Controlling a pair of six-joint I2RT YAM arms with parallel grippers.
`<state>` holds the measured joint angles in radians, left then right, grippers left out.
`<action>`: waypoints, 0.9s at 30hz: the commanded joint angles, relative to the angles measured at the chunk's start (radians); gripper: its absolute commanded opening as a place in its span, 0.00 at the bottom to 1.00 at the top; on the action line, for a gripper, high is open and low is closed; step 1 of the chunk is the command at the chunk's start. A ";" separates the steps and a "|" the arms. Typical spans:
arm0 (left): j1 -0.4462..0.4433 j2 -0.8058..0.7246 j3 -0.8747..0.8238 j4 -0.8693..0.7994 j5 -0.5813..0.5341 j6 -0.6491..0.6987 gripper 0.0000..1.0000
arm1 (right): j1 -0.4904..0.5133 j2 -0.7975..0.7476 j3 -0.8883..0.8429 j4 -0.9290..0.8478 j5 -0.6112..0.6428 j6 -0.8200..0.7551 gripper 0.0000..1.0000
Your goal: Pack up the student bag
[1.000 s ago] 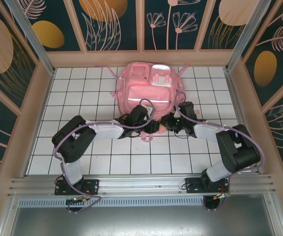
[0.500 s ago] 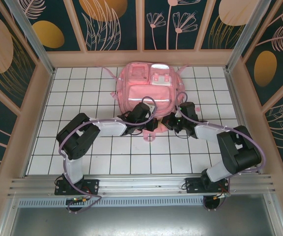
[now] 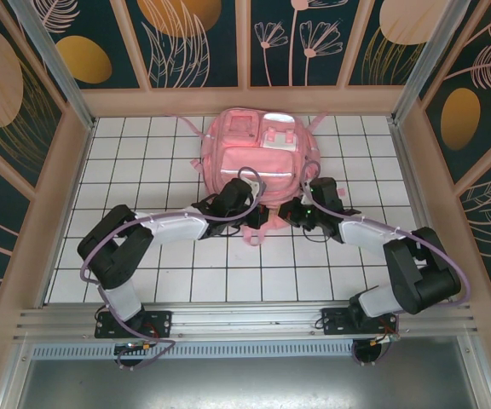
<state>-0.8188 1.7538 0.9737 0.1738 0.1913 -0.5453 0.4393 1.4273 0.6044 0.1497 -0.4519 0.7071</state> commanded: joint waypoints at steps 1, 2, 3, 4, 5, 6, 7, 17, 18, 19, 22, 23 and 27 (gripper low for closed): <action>0.015 -0.061 0.017 0.025 -0.037 -0.019 0.00 | 0.026 0.026 -0.012 -0.122 0.107 -0.046 0.00; 0.015 -0.052 0.026 0.025 -0.034 -0.024 0.00 | 0.035 0.030 -0.012 -0.116 0.105 -0.042 0.00; 0.015 -0.046 0.038 0.029 -0.015 -0.029 0.00 | 0.043 0.034 -0.012 -0.112 0.107 -0.038 0.00; 0.015 -0.013 0.049 0.033 0.006 -0.037 0.02 | 0.048 0.034 -0.015 -0.104 0.103 -0.034 0.00; 0.015 0.002 0.059 0.037 0.020 -0.044 0.03 | 0.049 0.035 -0.018 -0.098 0.099 -0.030 0.00; 0.015 0.016 0.068 0.042 0.033 -0.053 0.04 | 0.050 0.035 -0.020 -0.096 0.096 -0.028 0.00; 0.016 0.028 0.074 0.049 0.047 -0.060 0.05 | 0.050 0.033 -0.020 -0.093 0.094 -0.026 0.00; 0.015 0.079 0.101 0.068 0.083 -0.096 0.23 | 0.052 0.024 -0.041 -0.075 0.065 -0.018 0.00; 0.016 0.079 0.103 0.068 0.080 -0.097 0.22 | 0.052 0.022 -0.043 -0.073 0.062 -0.018 0.00; 0.015 0.081 0.104 0.067 0.072 -0.098 0.20 | 0.052 0.020 -0.045 -0.072 0.060 -0.018 0.00; 0.017 0.085 0.108 0.068 0.064 -0.099 0.11 | 0.052 0.016 -0.052 -0.072 0.060 -0.021 0.00; 0.018 0.086 0.110 0.069 0.062 -0.102 0.08 | 0.052 0.014 -0.054 -0.073 0.060 -0.021 0.00; 0.024 0.082 0.105 0.081 0.056 -0.121 0.00 | 0.055 0.007 -0.066 -0.077 0.057 -0.026 0.00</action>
<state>-0.8043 1.8362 1.0363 0.1528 0.2539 -0.6521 0.4797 1.4414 0.5777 0.1535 -0.3702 0.6930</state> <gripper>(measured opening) 0.060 0.065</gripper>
